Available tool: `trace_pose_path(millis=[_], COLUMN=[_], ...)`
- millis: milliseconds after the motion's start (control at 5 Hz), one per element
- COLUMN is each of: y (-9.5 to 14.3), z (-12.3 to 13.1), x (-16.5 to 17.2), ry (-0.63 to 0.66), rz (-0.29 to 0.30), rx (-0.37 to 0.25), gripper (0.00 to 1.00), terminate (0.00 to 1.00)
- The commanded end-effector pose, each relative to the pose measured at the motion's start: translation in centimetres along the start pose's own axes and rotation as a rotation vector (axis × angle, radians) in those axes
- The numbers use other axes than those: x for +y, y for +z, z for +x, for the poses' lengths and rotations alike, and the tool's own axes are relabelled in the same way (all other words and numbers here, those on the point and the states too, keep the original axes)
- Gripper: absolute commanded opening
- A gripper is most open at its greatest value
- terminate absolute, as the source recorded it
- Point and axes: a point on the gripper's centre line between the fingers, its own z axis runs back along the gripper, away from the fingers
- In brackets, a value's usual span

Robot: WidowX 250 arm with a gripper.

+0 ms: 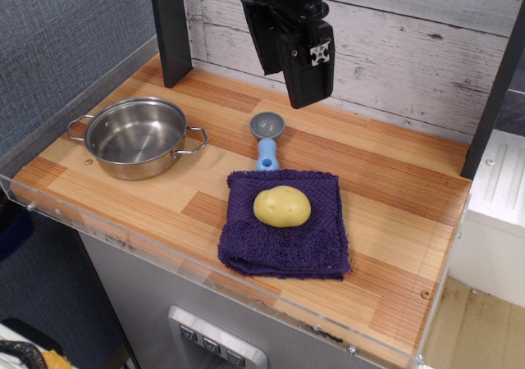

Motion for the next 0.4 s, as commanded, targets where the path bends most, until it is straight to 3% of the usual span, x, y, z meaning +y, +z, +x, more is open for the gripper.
trace_pose_path(millis=[0,200], y=[0.0,0.7], z=[0.0,-4.3], x=[0.0,0.8], ry=[0.000,0.020], rz=[0.000,0.065], rx=[0.000,0.056], gripper=[1.00,1.00], terminate=[0.00,0.00])
